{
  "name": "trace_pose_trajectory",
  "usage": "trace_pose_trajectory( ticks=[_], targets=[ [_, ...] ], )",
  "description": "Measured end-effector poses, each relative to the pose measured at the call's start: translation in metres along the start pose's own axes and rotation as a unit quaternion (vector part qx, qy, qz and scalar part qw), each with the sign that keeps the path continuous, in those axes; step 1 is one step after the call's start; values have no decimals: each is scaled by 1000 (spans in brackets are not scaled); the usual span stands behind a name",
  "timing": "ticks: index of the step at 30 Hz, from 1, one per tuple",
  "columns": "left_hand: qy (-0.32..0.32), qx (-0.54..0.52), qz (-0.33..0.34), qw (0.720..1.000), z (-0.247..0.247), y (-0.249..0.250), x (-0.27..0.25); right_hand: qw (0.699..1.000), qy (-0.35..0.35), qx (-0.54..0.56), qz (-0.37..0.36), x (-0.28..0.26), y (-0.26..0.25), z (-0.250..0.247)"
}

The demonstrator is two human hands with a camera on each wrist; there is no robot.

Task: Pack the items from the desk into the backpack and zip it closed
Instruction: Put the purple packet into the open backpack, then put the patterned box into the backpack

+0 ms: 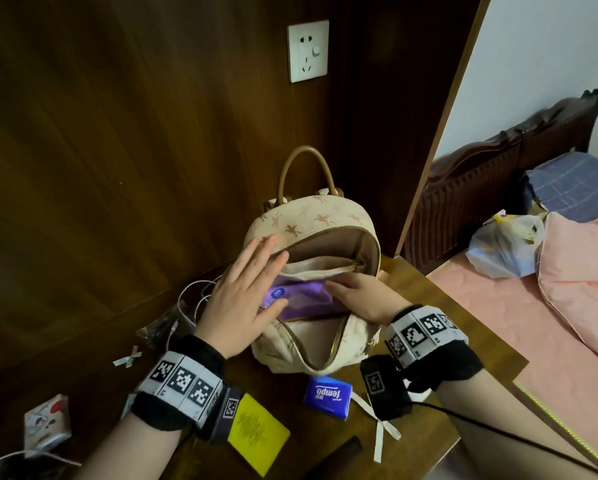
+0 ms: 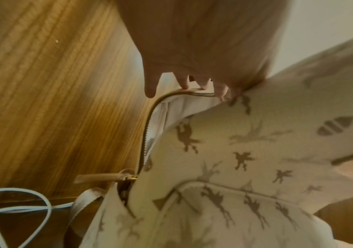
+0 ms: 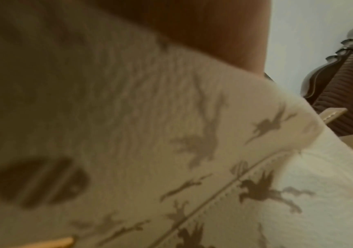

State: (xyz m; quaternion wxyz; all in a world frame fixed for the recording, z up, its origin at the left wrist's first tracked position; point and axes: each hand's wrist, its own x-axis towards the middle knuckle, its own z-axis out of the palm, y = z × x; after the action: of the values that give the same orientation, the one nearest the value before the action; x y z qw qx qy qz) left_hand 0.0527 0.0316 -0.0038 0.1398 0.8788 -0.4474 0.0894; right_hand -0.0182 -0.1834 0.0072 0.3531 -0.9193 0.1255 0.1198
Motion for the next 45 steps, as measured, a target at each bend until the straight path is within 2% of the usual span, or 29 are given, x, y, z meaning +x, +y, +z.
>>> trace_pose_trajectory(
  ticks=[5,10,15,18,20,22,24,26,31,33,37,42,45],
  targets=[
    [67,-111,-50,990,-4,12,-3,994,56,95,-20,-9,14,-10],
    [119,-232,-97,960,-2,23,-7,981,109,157,-35,-17,38,-14],
    [153,-248,-102,951,10,27,-21,963,209,157,-71,-23,48,-11],
    [164,-229,-120,952,11,25,-35,939,279,179,-95,-25,45,-15],
    [161,-212,-148,952,13,20,-48,927,277,235,-96,-26,42,-20],
    [157,-193,-184,951,16,12,-63,928,251,262,-89,-27,36,-19],
    [140,-173,-211,952,21,4,-78,932,238,262,-83,-27,29,-11],
    [101,-163,-227,955,28,-3,-94,927,258,261,-74,-28,25,-2],
    [-72,-154,-216,962,45,-16,-133,894,331,300,-32,-38,28,19],
    [-116,-153,-209,959,48,-20,-145,882,352,313,-10,-44,30,32],
    [-144,-151,-221,953,49,-31,-164,882,341,324,31,-61,35,67],
    [-138,-153,-231,951,43,-47,-191,913,259,304,86,-74,35,111],
    [-122,-153,-258,946,36,-59,-215,936,208,270,90,-71,21,138]
  ],
)
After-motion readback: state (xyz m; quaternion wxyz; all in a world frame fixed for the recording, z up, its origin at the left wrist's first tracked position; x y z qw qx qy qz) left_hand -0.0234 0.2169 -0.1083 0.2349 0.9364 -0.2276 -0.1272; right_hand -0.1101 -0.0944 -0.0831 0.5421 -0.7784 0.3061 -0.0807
